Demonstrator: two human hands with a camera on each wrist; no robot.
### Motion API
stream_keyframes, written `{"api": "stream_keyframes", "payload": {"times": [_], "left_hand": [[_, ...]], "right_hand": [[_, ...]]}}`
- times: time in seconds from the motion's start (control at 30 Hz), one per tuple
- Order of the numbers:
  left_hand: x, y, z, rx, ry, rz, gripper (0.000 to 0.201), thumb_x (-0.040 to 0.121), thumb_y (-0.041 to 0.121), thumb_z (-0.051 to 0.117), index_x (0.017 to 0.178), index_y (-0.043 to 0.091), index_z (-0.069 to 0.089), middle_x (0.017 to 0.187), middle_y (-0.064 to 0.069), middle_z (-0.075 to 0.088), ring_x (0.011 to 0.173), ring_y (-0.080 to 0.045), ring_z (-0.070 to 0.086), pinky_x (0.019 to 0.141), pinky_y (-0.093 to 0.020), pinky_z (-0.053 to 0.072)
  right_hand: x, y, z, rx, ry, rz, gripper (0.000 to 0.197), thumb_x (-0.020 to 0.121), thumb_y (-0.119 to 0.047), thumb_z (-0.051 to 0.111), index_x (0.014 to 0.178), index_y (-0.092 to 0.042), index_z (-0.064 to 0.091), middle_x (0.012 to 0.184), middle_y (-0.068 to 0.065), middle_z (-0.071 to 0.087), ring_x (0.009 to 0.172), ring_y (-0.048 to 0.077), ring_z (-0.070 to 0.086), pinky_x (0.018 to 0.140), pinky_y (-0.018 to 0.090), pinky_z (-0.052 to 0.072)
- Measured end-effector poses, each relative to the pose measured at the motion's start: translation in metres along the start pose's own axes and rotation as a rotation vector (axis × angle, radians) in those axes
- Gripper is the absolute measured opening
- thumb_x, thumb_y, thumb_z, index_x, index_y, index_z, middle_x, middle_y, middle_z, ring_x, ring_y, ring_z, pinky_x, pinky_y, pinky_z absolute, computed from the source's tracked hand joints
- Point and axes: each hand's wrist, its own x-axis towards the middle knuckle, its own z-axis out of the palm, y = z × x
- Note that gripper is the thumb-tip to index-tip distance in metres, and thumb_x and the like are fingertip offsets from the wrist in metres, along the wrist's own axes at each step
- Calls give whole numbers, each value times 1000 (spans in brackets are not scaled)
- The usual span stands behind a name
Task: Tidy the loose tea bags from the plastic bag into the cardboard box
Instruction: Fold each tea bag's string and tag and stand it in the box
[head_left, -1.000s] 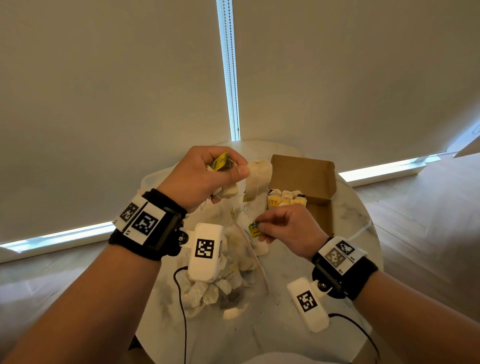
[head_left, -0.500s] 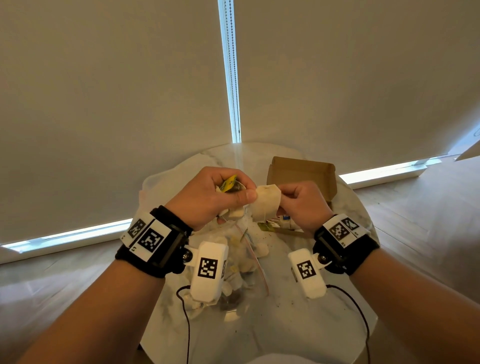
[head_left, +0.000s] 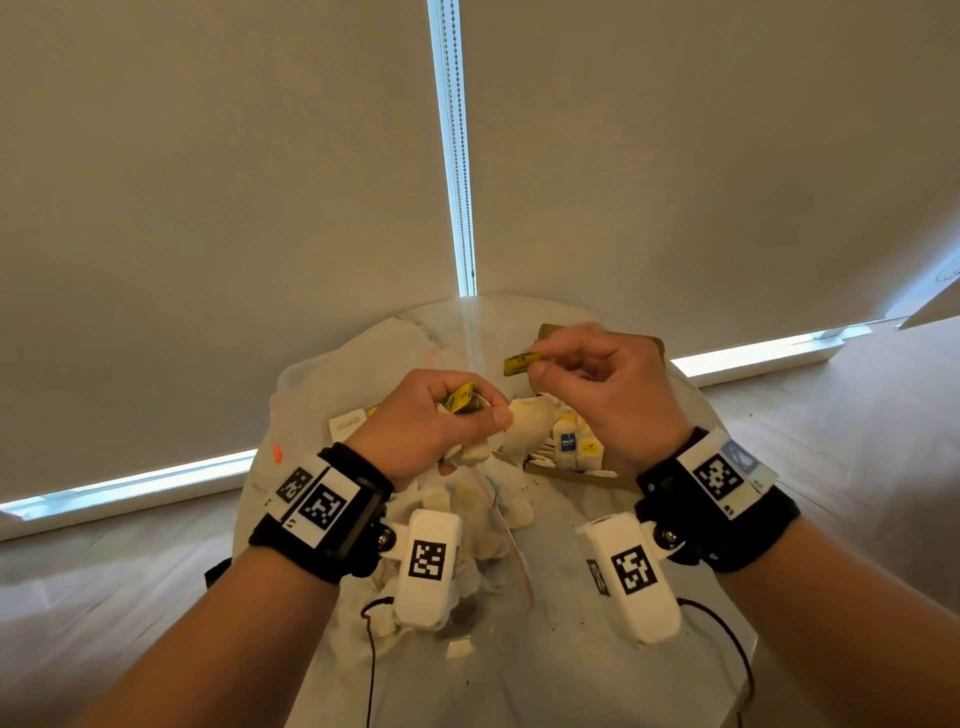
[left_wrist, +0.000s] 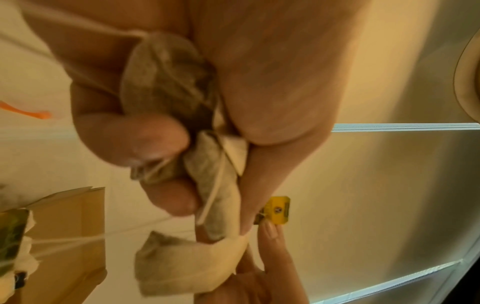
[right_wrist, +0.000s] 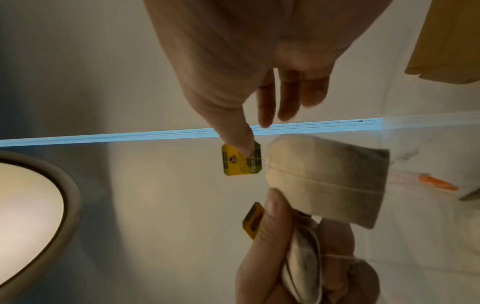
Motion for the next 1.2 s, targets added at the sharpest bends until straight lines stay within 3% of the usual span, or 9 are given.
{"api": "stream_keyframes", "payload": {"times": [0.13,0.23,0.33,0.5,0.63,0.77,0.83,1.0,1.2], "left_hand": [[4,-4,0,-8,36,-14,9,88,8,70,79,11,71,57,3,58,44,-10,49,38,-21,37],[9,-6,0,-25,77,-17,8,87,9,72,79,12,72,55,3,56,44,-11,49,39,-21,36],[12,-6,0,-16,90,-13,9,86,12,72,79,15,73,58,3,57,45,-12,50,40,-21,37],[19,-5,2,-6,54,4,8,84,15,73,77,17,73,59,4,60,47,-13,50,39,-21,38],[23,-6,6,27,22,3,5,79,23,75,74,23,75,63,1,64,48,-10,53,39,-22,40],[31,-9,6,80,72,10,11,89,15,70,78,19,73,80,2,76,53,-7,55,41,-23,41],[35,-12,5,112,100,6,13,89,17,71,77,21,73,87,1,77,55,-6,55,43,-24,41],[42,-25,4,127,134,-52,10,88,15,72,79,17,75,86,1,77,52,-5,51,44,-25,41],[51,-31,8,114,137,-94,8,87,15,72,80,13,76,83,1,77,49,-5,49,44,-25,41]], "right_hand": [[-4,-5,-9,23,-60,-12,13,88,-3,67,95,-11,75,72,6,72,57,18,63,52,27,51],[-12,-2,-14,115,-134,10,15,92,-2,61,101,-3,72,80,13,74,64,25,69,60,29,56],[-18,1,-16,178,-138,78,21,89,-15,60,102,-4,72,88,13,75,72,26,72,65,26,58],[-18,16,-18,167,-169,164,41,87,4,64,124,-13,62,75,18,72,57,18,67,60,27,57],[-12,24,-20,45,-200,225,19,86,1,67,103,-7,70,78,13,74,63,19,69,61,26,58],[6,38,-39,-226,-128,218,12,85,-13,72,87,-24,72,92,-5,74,88,12,70,82,33,58],[19,52,-59,-245,-36,249,13,85,-10,71,87,-23,71,100,-8,72,93,9,69,87,33,57],[35,118,-100,-372,94,369,20,86,-12,72,85,-30,65,90,-4,70,86,16,70,78,39,60],[24,200,-105,-571,145,599,11,86,-22,73,93,-26,67,93,-2,70,82,14,67,79,32,57]]}}
